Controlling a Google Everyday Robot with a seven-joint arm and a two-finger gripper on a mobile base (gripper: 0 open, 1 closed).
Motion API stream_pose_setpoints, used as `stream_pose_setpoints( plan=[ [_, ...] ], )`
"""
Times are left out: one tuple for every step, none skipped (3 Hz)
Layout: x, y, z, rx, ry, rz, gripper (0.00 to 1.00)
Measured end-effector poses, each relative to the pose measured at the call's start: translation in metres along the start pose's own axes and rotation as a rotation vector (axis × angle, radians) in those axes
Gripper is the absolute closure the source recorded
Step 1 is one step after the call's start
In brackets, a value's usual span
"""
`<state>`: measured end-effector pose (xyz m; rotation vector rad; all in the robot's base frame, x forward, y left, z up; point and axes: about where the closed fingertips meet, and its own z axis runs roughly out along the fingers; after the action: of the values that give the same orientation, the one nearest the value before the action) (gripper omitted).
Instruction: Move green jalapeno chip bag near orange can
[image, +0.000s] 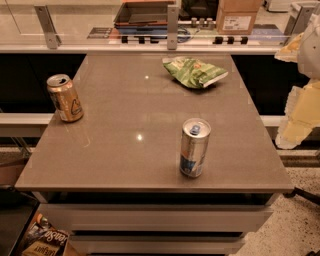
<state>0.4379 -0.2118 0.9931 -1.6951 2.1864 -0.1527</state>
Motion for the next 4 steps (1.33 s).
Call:
stream_pose_setpoints(
  plan=[
    [-0.002,-0.005,0.001,0.016,-0.006,0.005,0.0],
    [-0.011,-0.024,0.011,0.052,-0.026,0.003,0.0],
    [-0.025,-0.054,0.027,0.099,-0.044,0.016,0.0],
    [-0.039,-0.092,0.047,0.123,-0.059,0.025,0.0]
  ],
)
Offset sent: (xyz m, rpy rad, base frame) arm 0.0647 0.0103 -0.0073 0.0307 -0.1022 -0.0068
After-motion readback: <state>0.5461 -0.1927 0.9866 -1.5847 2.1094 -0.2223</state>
